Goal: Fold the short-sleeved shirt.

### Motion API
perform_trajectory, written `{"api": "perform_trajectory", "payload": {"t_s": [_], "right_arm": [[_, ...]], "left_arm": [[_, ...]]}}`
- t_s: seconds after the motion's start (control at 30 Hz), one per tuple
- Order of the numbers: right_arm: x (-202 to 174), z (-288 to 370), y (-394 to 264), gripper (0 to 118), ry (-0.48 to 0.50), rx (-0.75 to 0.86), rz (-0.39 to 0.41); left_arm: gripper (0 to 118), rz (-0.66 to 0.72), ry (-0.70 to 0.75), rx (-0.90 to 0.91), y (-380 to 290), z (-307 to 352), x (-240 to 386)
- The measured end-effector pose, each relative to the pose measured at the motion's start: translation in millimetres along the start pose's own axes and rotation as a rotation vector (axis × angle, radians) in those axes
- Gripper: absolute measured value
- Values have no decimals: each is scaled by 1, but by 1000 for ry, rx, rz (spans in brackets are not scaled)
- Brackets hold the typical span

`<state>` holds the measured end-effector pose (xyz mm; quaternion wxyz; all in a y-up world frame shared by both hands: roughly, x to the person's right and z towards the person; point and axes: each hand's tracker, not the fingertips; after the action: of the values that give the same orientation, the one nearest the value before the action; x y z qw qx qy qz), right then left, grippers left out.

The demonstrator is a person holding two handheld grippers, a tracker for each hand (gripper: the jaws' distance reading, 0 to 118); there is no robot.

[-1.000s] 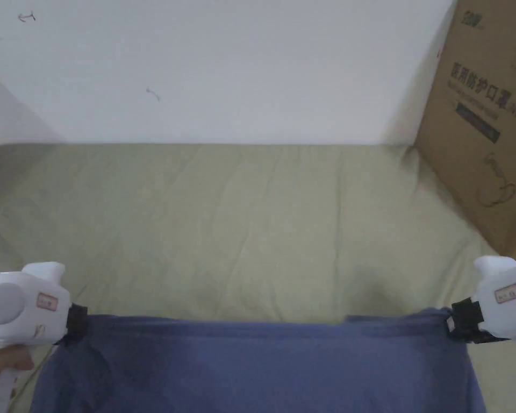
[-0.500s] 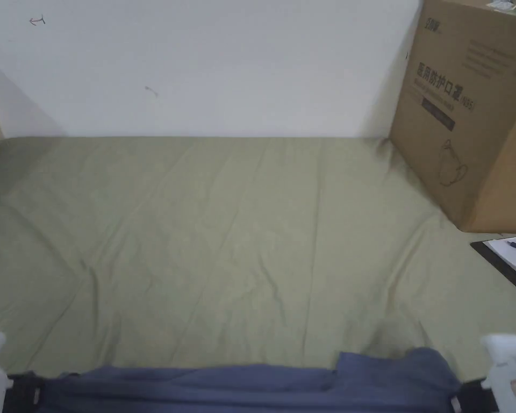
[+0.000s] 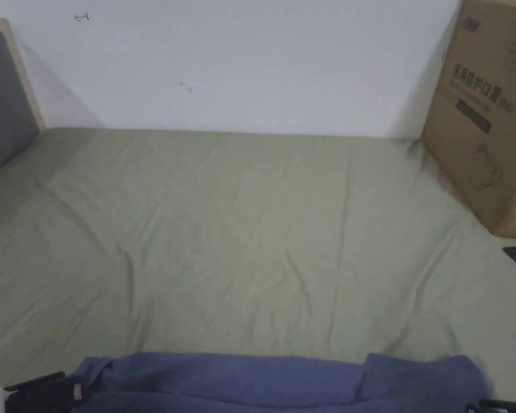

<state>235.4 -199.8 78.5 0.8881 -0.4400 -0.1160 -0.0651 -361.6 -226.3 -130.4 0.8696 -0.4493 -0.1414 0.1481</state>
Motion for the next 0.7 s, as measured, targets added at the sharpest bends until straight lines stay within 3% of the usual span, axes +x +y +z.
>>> {"api": "perform_trajectory", "payload": {"t_s": [0.03, 0.07, 0.1, 0.13, 0.17, 0.37, 0.47, 0.5, 0.53, 0.57, 0.6, 0.7], "right_arm": [[-12, 10, 4, 55, 20, 60, -11], [-24, 14, 7, 37, 56, 108, -30], [-35, 16, 9, 22, 85, 142, -41], [-48, 16, 10, 7, 115, 179, -53], [-61, 16, 12, 1, 145, 209, -54], [-137, -8, 14, 0, 221, 251, 10], [-154, -21, 14, 0, 261, 213, 8], [-158, -23, 13, 0, 260, 203, 12], [-161, -25, 11, 0, 259, 196, 18], [-162, -26, 10, 0, 261, 186, 29], [-162, -27, 9, 0, 259, 180, 34], [-156, -28, 7, 0, 258, 156, 40]], "left_arm": [[97, 4, -26, 2, 0, 5, 0], [77, 16, -62, 31, -3, 12, 5], [46, 23, -97, 45, -5, 14, 5], [3, 35, -108, 44, -6, 14, 4], [0, 55, -109, 49, -9, 11, 2], [0, 142, -182, 7, -22, -1, -14], [5, 192, -243, -54, -17, -12, -27], [25, 200, -232, -55, -15, -17, -32], [75, 200, -228, -63, -14, -24, -37], [107, 201, -207, -80, -14, -31, -41], [118, 205, -195, -76, -16, -33, -46], [116, 293, -192, -78, -12, -49, -60]]}}
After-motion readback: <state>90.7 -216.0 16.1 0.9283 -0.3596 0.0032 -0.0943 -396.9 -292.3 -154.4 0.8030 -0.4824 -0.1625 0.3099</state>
